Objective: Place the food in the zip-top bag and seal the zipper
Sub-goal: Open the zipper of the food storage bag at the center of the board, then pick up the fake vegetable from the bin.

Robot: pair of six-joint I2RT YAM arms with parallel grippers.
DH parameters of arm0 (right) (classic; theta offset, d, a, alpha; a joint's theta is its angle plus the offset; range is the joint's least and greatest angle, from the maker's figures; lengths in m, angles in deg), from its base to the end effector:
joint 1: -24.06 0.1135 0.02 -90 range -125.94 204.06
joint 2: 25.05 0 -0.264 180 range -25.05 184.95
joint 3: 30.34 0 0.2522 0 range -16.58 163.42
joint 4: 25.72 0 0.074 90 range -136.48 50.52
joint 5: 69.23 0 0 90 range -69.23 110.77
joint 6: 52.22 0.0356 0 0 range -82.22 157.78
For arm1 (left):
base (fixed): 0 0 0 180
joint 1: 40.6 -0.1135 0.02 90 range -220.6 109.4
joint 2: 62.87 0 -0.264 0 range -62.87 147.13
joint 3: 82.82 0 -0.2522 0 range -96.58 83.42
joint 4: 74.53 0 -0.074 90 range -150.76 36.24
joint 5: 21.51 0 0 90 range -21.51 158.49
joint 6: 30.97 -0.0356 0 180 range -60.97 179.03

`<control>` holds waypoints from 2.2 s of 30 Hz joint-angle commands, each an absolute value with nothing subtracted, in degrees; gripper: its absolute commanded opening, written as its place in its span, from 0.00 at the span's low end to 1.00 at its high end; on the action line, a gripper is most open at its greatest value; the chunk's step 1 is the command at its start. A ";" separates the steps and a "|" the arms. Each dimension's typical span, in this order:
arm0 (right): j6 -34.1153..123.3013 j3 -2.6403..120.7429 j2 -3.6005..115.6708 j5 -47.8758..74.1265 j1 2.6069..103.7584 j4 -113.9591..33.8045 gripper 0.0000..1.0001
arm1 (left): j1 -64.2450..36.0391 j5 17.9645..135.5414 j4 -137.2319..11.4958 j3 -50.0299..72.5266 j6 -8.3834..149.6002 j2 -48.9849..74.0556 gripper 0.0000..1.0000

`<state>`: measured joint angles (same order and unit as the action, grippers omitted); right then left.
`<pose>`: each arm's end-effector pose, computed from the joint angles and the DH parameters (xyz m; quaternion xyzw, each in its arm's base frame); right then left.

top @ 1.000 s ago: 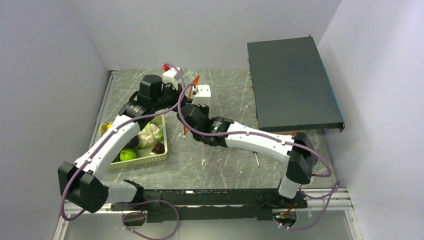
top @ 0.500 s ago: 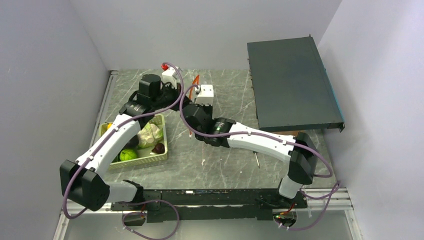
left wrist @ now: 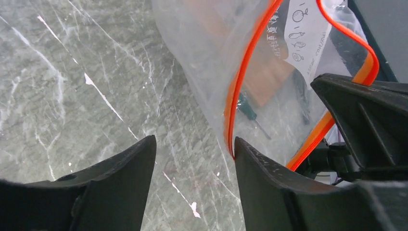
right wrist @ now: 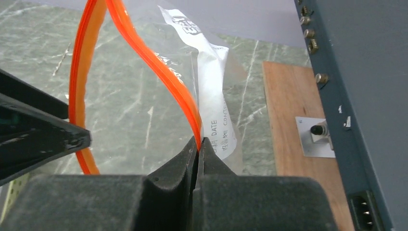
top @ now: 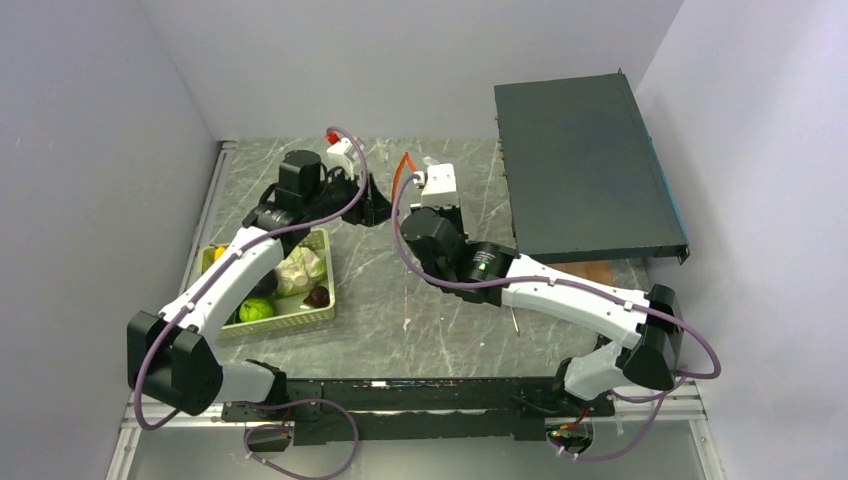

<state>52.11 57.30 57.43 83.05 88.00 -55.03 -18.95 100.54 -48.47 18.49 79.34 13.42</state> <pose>0.1686 0.2730 0.3609 -0.0463 0.7701 -0.0431 0.6348 0.2764 -0.1300 0.3387 0.1604 0.8027 -0.4040 0.4083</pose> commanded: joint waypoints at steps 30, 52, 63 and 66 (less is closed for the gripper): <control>38.84 59.11 57.97 81.52 88.02 -68.65 0.00 | -19.42 67.83 -61.91 33.39 67.93 -13.78 0.91; 47.63 50.17 65.21 52.32 85.30 -53.13 0.00 | -14.59 51.77 -19.64 38.15 91.74 -37.44 0.95; 48.37 44.77 57.81 46.83 82.95 -47.92 0.00 | -14.60 53.09 -4.96 28.79 119.94 -17.78 1.00; 48.59 44.30 56.96 46.08 82.95 -47.77 0.00 | -15.10 52.42 -6.13 28.19 127.16 -13.54 1.00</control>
